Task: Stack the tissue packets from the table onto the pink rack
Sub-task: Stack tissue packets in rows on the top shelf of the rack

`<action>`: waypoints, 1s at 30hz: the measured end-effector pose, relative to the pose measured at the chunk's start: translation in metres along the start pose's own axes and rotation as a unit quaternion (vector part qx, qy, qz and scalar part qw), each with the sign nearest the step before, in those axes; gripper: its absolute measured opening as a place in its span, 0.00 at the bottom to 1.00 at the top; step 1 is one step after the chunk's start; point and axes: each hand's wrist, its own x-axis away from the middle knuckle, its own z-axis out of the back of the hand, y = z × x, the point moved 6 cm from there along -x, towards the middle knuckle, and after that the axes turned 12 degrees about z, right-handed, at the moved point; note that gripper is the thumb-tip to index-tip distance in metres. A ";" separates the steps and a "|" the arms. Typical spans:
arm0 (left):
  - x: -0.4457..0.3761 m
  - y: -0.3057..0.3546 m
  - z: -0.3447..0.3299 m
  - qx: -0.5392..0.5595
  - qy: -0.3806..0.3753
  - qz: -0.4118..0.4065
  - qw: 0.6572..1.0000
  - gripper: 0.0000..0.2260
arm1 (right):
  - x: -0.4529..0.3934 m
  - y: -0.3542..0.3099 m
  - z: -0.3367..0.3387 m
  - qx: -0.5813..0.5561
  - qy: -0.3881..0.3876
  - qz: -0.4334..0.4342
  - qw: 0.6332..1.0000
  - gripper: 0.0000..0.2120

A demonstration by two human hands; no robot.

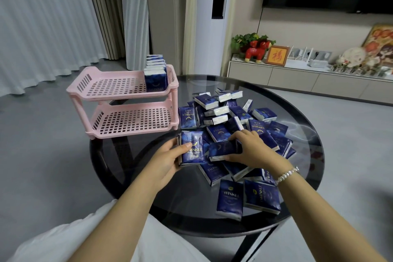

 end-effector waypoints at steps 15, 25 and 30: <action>0.000 -0.002 0.008 0.032 0.062 -0.011 0.998 0.17 | 0.005 -0.026 -0.007 -0.249 0.290 0.028 0.924 0.26; 0.002 -0.001 0.009 0.069 0.071 -0.024 0.995 0.19 | -0.001 -0.068 -0.039 -0.304 0.293 0.054 0.905 0.20; 0.005 0.002 0.005 0.103 0.052 -0.031 0.993 0.23 | -0.002 -0.073 -0.041 -0.296 0.299 0.060 0.905 0.19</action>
